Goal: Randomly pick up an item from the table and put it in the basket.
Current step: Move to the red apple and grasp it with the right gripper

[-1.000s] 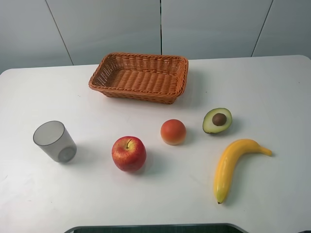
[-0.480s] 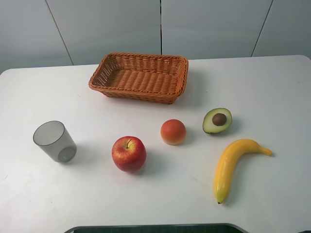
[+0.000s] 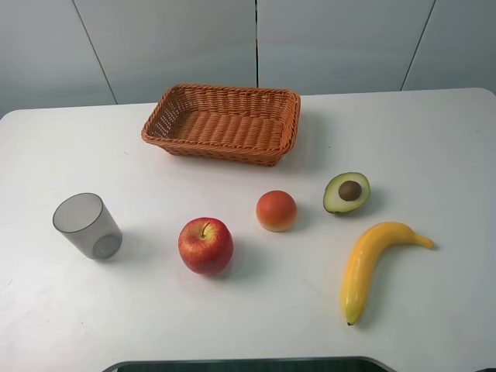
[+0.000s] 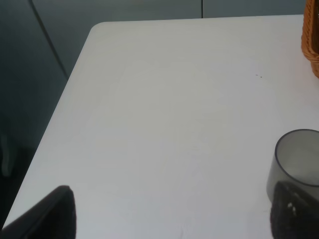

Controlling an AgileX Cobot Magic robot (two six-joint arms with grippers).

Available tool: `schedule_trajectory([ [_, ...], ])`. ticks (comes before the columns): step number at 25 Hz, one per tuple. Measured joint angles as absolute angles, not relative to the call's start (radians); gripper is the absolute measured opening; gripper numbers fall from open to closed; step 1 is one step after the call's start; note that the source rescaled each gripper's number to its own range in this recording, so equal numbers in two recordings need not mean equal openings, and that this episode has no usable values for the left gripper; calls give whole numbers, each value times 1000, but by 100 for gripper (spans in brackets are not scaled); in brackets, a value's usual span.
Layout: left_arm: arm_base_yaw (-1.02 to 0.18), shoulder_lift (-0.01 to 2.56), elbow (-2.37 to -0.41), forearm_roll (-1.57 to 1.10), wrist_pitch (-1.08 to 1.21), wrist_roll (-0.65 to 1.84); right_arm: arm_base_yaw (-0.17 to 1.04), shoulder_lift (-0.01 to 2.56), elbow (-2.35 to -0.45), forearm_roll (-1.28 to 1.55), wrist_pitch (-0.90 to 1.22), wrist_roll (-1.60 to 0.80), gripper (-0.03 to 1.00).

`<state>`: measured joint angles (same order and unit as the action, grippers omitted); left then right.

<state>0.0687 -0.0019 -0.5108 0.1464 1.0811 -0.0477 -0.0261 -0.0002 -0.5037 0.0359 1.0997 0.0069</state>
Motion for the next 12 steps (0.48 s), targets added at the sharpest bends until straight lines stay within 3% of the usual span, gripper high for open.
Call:
schedule_trajectory([
  [5,69,-2,-511,146,1081,-48,-26,86,-504,36,1097,0,100],
  [12,69,-2,-511,146,1081,-48,-26,448,-638,76,980,-146,100],
])
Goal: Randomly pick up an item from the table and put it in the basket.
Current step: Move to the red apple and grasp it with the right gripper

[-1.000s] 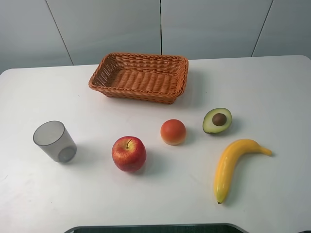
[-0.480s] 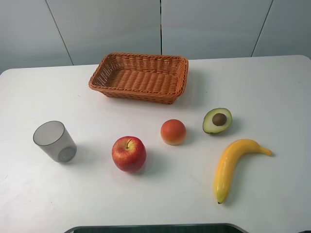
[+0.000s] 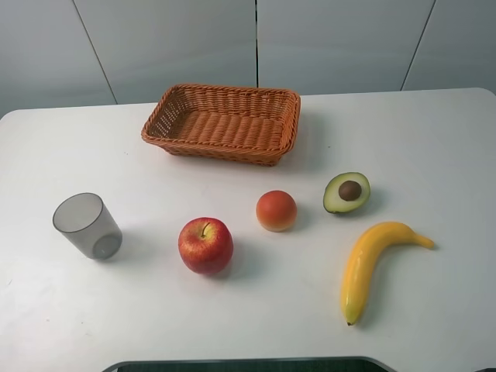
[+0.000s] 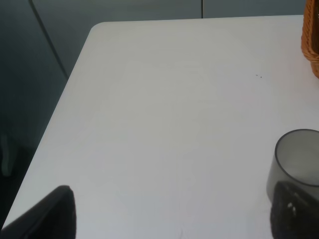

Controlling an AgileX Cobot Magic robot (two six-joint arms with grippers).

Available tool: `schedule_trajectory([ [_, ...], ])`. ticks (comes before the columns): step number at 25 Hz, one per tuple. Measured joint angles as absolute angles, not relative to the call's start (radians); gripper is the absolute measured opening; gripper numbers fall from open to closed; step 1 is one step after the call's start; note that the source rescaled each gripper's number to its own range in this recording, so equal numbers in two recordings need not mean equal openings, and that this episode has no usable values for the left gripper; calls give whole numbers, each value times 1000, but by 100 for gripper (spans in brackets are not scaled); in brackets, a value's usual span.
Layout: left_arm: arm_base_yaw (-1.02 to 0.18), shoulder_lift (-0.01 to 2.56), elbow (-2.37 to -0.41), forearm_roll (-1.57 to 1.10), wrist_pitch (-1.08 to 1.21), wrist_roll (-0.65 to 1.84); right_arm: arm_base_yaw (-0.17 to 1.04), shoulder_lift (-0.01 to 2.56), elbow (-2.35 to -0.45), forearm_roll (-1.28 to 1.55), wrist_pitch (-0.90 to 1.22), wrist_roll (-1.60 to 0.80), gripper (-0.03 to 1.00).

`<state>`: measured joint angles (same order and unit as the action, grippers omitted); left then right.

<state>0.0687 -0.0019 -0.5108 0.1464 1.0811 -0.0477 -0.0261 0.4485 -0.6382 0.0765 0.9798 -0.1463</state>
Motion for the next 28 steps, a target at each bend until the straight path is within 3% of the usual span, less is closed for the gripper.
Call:
schedule_trajectory([
  [4,69,-2,-511,146,1081,-48,21,692,-741,85,973,-184,100],
  [10,69,-2,-511,146,1081,-48,402,1006,-892,14,965,-215,100],
  [14,69,-2,-511,146,1081,-48,572,1234,-995,21,958,-309,100],
  [22,69,-2,-511,146,1081,-48,722,1620,-1210,142,1031,-573,100],
  [28,69,-2,-511,146,1081,-48,838,1765,-1333,176,1062,-596,100],
])
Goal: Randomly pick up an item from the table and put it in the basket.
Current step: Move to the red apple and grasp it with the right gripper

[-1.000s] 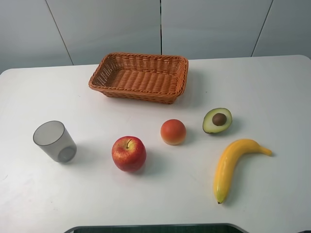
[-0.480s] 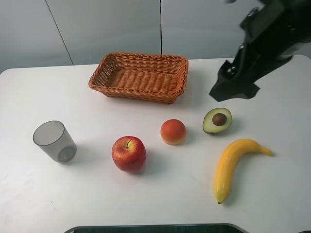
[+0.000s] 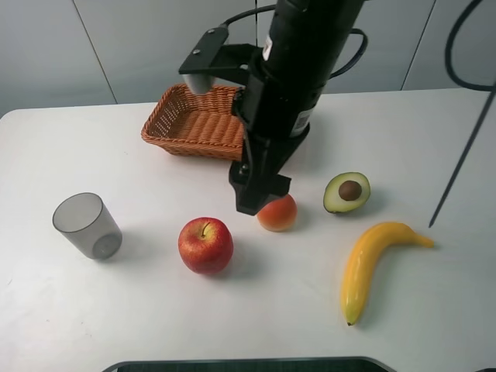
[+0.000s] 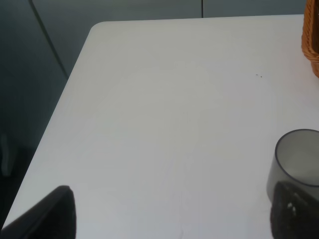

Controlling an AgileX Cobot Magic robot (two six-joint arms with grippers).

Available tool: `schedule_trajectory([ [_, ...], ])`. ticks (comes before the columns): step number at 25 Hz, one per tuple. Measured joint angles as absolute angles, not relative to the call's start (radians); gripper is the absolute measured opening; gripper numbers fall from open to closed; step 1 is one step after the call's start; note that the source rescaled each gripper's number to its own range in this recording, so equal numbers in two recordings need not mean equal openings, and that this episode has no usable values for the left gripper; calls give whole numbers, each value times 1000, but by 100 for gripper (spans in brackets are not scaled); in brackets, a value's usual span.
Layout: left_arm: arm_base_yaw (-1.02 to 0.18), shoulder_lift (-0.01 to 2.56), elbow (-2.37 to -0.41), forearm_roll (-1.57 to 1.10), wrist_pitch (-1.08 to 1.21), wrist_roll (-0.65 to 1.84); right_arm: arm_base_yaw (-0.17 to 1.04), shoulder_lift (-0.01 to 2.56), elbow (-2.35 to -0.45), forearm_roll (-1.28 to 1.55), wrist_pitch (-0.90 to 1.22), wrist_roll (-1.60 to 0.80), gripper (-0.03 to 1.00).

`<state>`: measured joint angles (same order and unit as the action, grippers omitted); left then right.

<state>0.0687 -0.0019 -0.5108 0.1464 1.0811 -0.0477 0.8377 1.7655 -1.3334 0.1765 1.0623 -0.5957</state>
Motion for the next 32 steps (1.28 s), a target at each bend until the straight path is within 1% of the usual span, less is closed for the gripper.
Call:
schedule_trajectory([
  [3,69,-2,-511,146,1081,-48,891,1830,-1365,201,1065,-575,100],
  [7,69,-2,-511,146,1081,-48,940,1906,-1377,220,1004,-566,100],
  [15,69,-2,-511,146,1081,-48,945,1982,-1381,183,907,-535,100],
  [32,69,-2,-511,146,1081,-48,953,2098,-1381,175,830,-509,100],
])
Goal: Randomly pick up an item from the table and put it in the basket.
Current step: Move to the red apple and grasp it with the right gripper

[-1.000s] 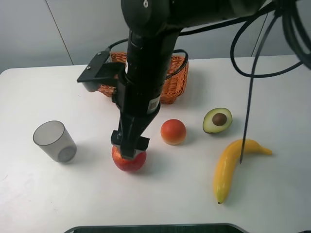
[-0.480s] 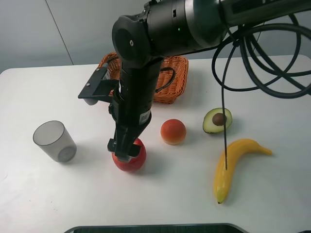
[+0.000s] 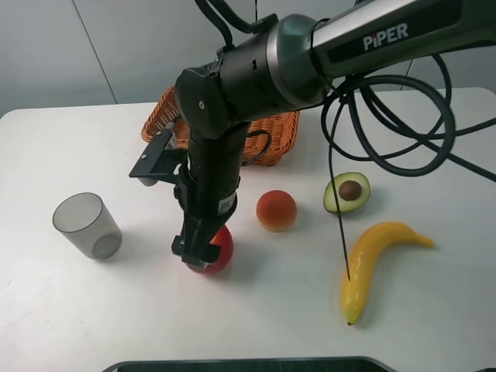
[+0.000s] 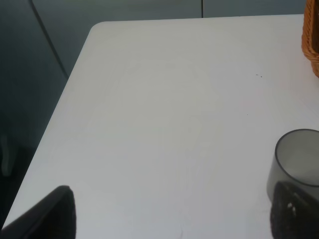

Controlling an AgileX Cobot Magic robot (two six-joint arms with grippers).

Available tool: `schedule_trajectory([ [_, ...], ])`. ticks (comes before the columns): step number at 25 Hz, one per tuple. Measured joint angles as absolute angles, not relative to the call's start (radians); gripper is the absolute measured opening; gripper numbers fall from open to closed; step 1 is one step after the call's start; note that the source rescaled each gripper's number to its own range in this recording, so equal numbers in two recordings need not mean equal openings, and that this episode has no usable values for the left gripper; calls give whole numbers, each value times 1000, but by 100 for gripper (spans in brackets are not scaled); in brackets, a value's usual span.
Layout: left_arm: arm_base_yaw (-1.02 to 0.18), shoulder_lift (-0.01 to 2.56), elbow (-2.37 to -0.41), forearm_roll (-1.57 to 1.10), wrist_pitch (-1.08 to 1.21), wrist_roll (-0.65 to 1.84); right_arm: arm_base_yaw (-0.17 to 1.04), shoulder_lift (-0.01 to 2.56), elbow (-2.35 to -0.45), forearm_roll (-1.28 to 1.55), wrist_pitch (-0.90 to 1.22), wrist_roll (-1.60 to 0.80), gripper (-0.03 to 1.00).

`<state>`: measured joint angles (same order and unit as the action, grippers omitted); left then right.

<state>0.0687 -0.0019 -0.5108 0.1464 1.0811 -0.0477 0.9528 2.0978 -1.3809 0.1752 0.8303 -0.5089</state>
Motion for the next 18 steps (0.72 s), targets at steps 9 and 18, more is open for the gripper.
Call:
schedule_trajectory([
  [9,69,-2,-511,146,1081,-48,953,2137,-1381,203,794,-506,100],
  [18,69,-2,-511,146,1081,-48,961,2138,-1381,218,792,-506,2],
])
